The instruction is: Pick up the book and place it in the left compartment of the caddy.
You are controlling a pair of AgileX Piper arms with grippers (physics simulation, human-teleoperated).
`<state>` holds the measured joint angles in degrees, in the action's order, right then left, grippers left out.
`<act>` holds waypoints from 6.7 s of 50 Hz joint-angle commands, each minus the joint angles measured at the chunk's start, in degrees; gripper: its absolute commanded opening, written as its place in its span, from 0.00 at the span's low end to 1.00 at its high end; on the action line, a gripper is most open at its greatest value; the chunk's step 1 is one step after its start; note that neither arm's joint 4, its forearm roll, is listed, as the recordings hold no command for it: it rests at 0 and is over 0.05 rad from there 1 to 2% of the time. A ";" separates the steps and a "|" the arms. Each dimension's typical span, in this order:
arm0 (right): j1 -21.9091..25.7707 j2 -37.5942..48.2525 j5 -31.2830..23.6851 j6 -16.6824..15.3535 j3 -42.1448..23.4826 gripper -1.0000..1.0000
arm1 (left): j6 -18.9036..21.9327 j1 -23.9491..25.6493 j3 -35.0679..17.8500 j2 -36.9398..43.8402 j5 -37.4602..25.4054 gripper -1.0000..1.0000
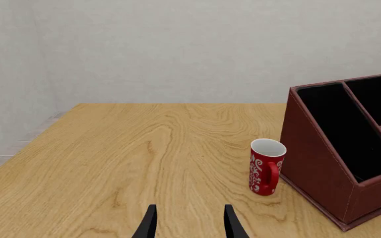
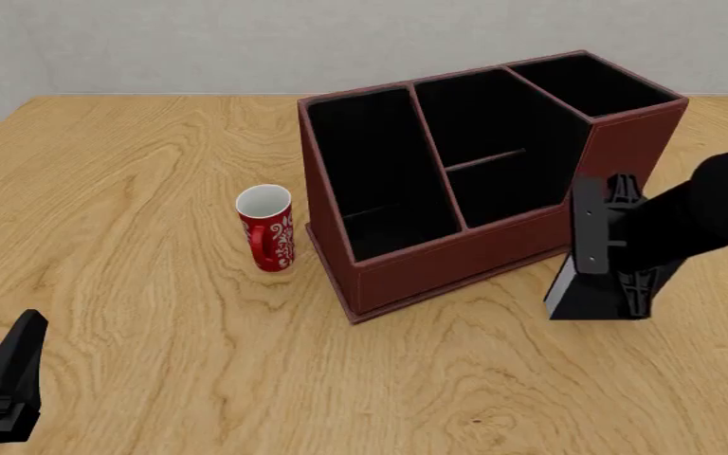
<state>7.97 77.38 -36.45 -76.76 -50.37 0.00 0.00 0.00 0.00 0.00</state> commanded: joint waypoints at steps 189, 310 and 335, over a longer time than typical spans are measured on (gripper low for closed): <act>28.59 4.74 -33.45 63.70 -57.42 0.00 | 0.00 0.00 0.00 0.00 0.00 1.00; 26.75 23.50 -33.42 69.51 -66.49 0.00 | 0.00 0.00 0.00 0.00 0.00 1.00; 26.40 25.76 -29.13 70.78 -62.65 0.00 | 0.00 0.00 0.00 0.00 0.00 1.00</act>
<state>34.10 103.26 -67.65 -7.72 -114.93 0.00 0.00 0.00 0.00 0.00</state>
